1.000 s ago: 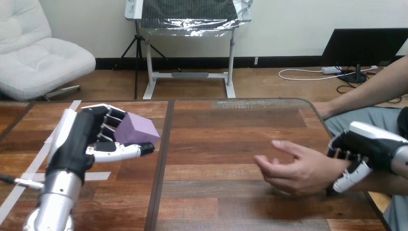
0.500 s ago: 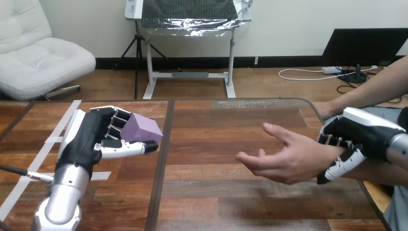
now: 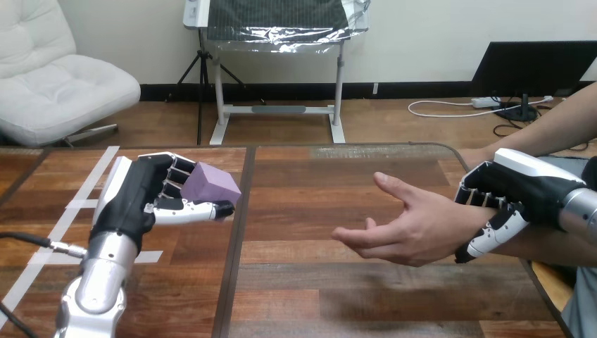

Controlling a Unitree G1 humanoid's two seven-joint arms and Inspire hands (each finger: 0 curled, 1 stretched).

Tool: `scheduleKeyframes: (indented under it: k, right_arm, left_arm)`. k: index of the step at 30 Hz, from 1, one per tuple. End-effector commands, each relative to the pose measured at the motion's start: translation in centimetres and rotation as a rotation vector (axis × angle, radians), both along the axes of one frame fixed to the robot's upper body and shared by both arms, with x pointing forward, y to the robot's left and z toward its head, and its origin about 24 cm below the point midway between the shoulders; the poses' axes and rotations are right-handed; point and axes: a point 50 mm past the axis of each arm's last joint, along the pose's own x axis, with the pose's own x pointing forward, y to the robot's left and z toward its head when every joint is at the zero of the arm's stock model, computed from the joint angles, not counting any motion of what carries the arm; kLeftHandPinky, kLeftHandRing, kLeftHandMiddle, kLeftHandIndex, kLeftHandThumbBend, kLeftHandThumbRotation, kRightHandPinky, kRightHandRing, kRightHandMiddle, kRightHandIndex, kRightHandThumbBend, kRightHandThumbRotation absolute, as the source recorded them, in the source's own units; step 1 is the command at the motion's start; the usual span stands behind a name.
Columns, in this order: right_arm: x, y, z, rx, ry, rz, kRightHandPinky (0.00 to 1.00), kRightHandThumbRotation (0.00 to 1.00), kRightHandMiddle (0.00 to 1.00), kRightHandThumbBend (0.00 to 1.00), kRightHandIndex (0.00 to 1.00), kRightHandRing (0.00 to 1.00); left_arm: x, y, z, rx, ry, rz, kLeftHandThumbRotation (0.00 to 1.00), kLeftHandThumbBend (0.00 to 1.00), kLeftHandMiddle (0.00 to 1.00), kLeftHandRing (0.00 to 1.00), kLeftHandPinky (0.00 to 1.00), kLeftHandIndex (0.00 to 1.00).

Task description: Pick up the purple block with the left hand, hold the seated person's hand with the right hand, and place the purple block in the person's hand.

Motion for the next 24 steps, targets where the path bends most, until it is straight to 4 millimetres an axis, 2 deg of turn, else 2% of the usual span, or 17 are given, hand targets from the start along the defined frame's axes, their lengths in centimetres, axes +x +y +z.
scheduleKeyframes:
  k: [1,14,24]
  right_arm:
    - [0.4,0.8,0.5,0.055,-0.03,0.012,0.31,0.01,0.46,0.89,0.49,0.39]
    - [0.4,1.2,0.7,0.088,-0.049,0.027,0.32,0.02,0.45,0.9,0.48,0.39]
    - [0.5,1.4,0.7,0.085,-0.052,0.033,0.36,0.03,0.49,0.91,0.48,0.44]
  left_arm:
    - [2.1,-1.0,2.9,0.0,-0.107,-0.027,0.0,0.64,0.47,0.45,0.38,0.48]
    - [3.1,-1.7,3.1,-0.022,-0.115,-0.037,0.0,0.64,0.48,0.46,0.39,0.49]
    - [3.7,-2.8,3.3,-0.037,-0.113,-0.042,0.0,0.64,0.48,0.46,0.39,0.48]
